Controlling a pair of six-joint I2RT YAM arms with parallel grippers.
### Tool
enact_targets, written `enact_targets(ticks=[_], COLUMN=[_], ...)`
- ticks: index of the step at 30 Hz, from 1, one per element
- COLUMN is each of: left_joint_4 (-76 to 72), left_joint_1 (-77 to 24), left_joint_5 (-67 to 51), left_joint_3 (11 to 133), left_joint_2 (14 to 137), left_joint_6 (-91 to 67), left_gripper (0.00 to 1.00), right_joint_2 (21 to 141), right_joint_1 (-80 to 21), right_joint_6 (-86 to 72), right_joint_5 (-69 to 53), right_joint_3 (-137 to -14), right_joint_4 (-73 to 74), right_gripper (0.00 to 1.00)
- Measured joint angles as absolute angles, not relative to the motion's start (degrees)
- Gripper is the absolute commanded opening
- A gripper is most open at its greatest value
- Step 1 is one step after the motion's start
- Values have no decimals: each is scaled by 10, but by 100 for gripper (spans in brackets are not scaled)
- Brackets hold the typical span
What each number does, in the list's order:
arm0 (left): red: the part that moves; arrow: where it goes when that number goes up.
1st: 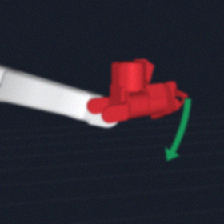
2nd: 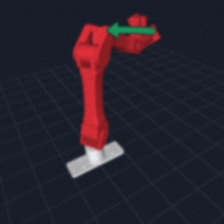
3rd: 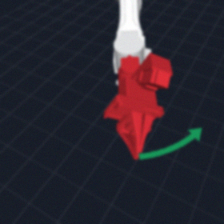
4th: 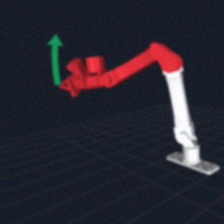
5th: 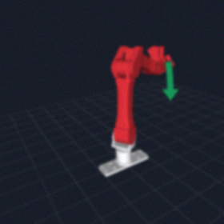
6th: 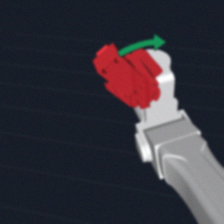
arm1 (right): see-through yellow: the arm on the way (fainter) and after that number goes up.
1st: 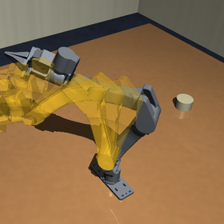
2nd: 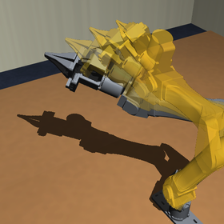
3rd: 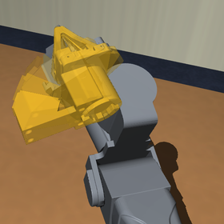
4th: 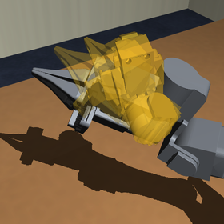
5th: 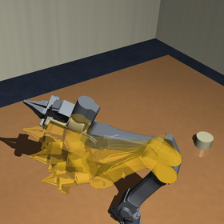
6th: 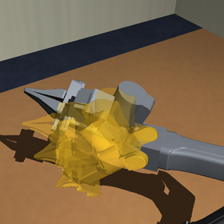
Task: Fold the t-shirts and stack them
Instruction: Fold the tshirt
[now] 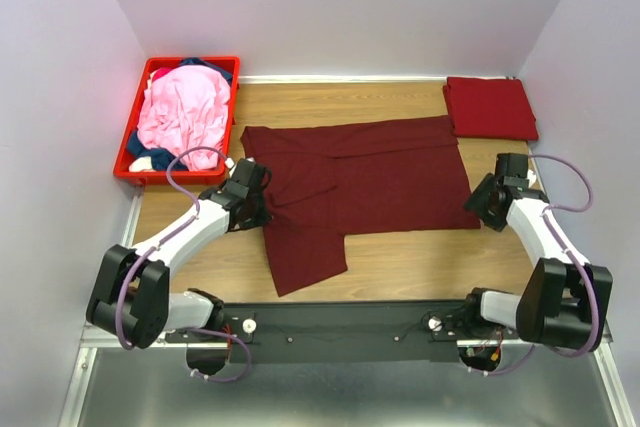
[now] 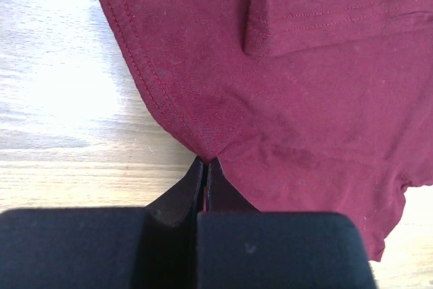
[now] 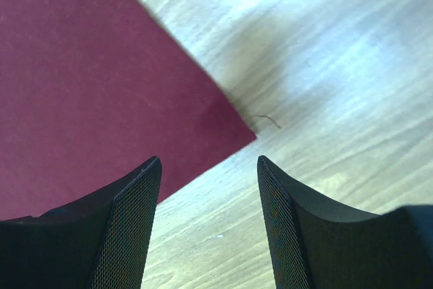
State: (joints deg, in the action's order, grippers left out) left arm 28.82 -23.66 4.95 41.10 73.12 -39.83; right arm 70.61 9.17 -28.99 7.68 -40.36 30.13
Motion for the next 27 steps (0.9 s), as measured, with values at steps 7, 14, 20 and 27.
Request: enact_targets(ticks=[7, 14, 20, 27], left_joint_4=[286, 283, 283, 283], left_joint_1=[-237, -237, -237, -237], left_joint_5=[43, 40, 40, 39], left_joint_3=[411, 411, 411, 411], left_joint_2=[724, 706, 700, 698], left_joint_6=[-387, -385, -385, -385], left_gripper=[0, 0, 0, 0], right_joint_2=[700, 760, 787, 796], right_joint_1=[127, 135, 135, 135], right_joint_6=[-302, -315, -317, -319], right_joint_5=[79, 76, 75, 70], right_joint_3=[-402, -402, -402, -398], right_joint_4=[315, 315, 309, 293], right_gripper=[59, 47, 45, 38])
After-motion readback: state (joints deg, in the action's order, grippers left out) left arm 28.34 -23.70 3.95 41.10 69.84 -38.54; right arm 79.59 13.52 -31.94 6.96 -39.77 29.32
